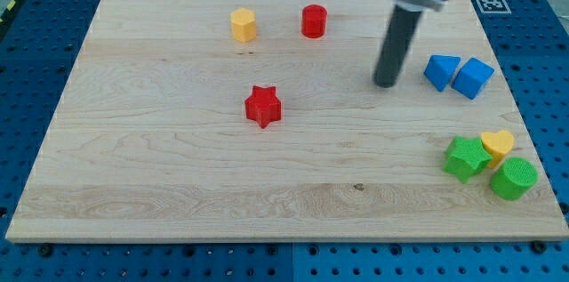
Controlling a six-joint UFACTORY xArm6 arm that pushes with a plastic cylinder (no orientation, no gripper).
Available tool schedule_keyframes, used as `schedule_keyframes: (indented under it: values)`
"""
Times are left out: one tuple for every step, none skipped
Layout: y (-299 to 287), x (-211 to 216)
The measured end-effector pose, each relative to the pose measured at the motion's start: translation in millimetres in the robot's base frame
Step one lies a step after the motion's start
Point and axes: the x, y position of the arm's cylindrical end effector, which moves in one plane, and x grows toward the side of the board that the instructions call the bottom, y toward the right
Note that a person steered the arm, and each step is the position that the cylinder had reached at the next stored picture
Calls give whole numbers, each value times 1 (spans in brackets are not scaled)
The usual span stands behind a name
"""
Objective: Move the yellow hexagon diagonally to the red star
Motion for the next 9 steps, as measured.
schedule_keyframes:
  values:
    - [-77, -13]
    - [-164, -37]
    - [-266, -72]
    - [-249, -144]
    - [-226, -149]
    - [-204, -137]
    - [-175, -106]
    - [-130, -78]
    - [-91, -37]
